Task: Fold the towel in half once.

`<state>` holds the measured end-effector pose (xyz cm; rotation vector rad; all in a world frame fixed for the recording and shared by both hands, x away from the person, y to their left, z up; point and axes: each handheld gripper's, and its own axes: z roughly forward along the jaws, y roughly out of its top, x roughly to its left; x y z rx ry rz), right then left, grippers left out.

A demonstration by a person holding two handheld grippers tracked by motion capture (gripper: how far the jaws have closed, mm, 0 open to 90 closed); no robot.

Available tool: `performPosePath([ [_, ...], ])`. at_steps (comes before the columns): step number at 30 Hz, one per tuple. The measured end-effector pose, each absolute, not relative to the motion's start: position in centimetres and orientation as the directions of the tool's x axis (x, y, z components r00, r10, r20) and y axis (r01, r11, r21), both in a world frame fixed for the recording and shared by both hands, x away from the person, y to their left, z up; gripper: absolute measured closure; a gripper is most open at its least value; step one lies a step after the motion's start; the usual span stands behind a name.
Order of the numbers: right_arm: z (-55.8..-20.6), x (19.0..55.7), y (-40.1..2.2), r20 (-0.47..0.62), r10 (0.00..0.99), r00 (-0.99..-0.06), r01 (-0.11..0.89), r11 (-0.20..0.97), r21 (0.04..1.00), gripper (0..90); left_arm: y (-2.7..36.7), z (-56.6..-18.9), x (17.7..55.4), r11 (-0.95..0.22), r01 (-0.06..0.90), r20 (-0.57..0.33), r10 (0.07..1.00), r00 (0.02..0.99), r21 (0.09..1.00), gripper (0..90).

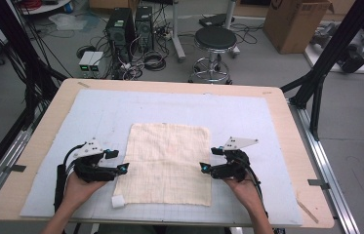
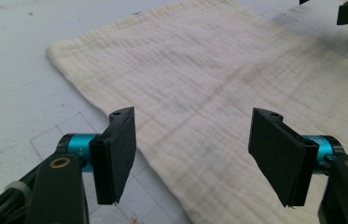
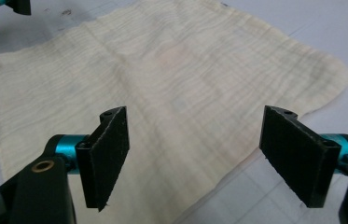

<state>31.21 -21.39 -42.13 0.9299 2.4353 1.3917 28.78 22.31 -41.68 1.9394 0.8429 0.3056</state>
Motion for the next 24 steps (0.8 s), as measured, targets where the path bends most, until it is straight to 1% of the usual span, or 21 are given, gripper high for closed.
performPosePath([
  [4,-41.8,32.3,-21.4,0.143,0.613,-0.777,0.437,0.361,0.824,25.0,22.4,-41.4,29.8,-0.282,0.435,-0.138,0.686,0.715,0.855,34.5],
  [6,-41.7,32.8,-21.4,0.142,0.624,-0.768,0.439,0.352,0.827,26.4,22.4,-41.3,30.3,-0.289,0.438,-0.128,0.695,0.707,0.851,34.5],
  [9,-41.5,33.5,-21.5,0.133,0.647,-0.751,0.446,0.347,0.825,28.6,22.4,-41.1,31.2,-0.259,0.44,-0.144,0.704,0.695,0.86,35.9],
  [13,-41.3,34.6,-21.7,0.16,0.651,-0.742,0.465,0.328,0.822,30.7,22.1,-40.9,32.7,-0.251,0.457,-0.148,0.724,0.673,0.853,37.3],
  [21,-39.4,37.5,-21.4,0.137,0.68,-0.721,0.477,0.343,0.809,33.7,21.3,-40.1,36.1,-0.249,0.479,-0.155,0.739,0.656,0.842,39.1],
  [24,-38.9,38.7,-21.2,0.145,0.695,-0.704,0.497,0.337,0.799,36.7,21.0,-39.6,37.3,-0.238,0.48,-0.155,0.749,0.644,0.844,39.4],
])
